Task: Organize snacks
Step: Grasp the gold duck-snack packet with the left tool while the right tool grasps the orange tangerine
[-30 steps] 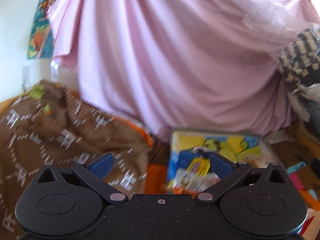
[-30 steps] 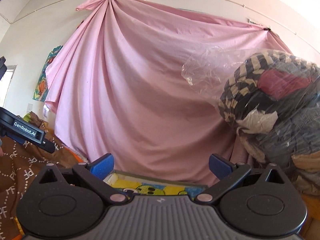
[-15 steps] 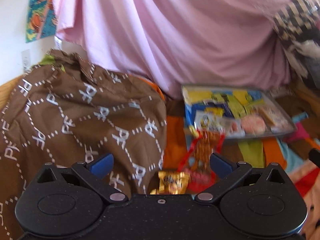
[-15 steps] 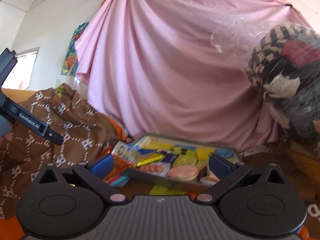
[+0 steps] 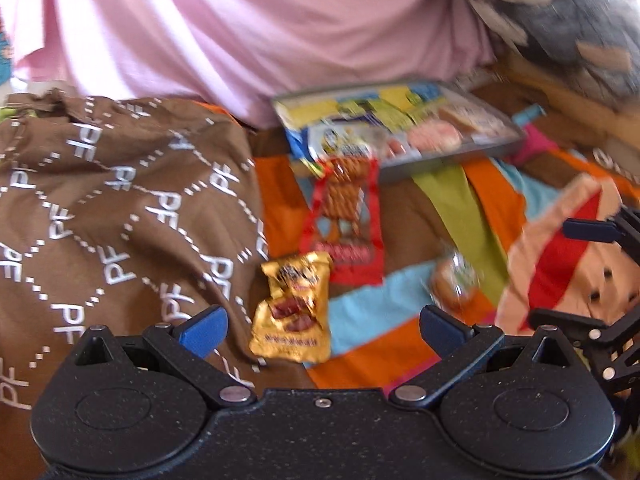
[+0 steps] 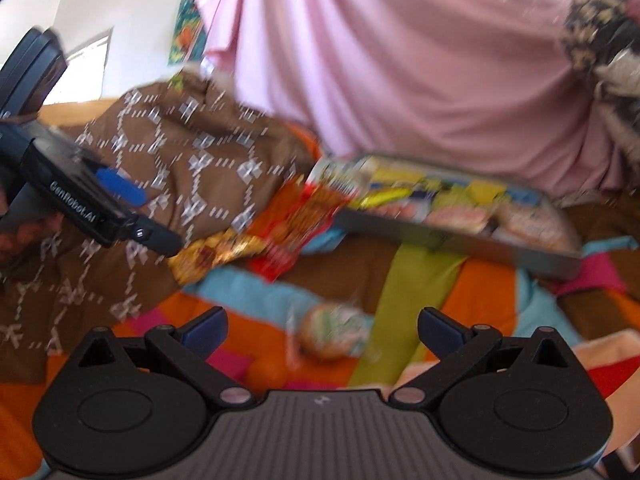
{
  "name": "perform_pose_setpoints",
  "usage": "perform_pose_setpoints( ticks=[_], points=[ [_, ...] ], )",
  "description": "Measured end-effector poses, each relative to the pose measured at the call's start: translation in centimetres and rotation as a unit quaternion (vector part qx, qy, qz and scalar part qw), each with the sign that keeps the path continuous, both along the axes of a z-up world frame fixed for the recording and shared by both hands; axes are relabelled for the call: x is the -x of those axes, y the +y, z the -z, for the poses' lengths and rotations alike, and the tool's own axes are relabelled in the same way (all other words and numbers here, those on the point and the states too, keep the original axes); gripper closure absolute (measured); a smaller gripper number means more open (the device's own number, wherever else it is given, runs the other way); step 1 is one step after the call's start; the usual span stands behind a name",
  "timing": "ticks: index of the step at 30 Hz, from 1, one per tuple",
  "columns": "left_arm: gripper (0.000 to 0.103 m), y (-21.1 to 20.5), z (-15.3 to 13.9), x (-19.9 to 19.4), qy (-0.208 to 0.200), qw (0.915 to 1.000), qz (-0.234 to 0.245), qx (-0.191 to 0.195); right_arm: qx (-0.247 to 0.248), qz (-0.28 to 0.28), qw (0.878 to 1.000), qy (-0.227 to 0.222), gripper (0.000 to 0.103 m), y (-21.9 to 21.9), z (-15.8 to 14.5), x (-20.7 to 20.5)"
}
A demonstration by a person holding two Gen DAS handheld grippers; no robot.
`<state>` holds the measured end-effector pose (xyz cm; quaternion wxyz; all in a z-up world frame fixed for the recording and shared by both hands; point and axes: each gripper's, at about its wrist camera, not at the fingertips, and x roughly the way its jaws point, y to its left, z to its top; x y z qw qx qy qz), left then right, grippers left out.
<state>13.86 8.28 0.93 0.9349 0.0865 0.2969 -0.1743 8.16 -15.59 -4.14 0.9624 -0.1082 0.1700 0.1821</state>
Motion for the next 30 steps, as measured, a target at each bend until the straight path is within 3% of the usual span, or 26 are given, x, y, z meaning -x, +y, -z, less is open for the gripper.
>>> perform_pose_setpoints(
  ticks=[4,10,21,27,30],
  points=[
    [0.001,-0.4,1.0,-1.2,0.02,0.9994,0.024,-0.013,0.001,-0.02,0.999,0.044,0.0,0.7,1.2,-0.5],
    [0.001,-0.6,2.2,-3.7,0.035,0.9987,0.02,-0.03,-0.014,-0.029,0.993,0.109,0.0,1.6,2.9,-1.9],
    [0.001,-2.1,4.9,-7.9,0.059,0.9955,0.025,-0.069,-0.038,-0.021,0.987,0.153,0.002,2.3,5.1,-3.9],
    [0.003,-2.5,5.4,-9.7,0.071,0.9944,0.017,-0.077,-0.048,-0.023,0.987,0.152,0.016,2.5,5.0,-4.2],
    [0.009,-2.7,5.5,-9.7,0.07,0.9942,0.026,-0.077,-0.048,-0.027,0.987,0.151,0.026,2.5,4.9,-4.3]
  ],
)
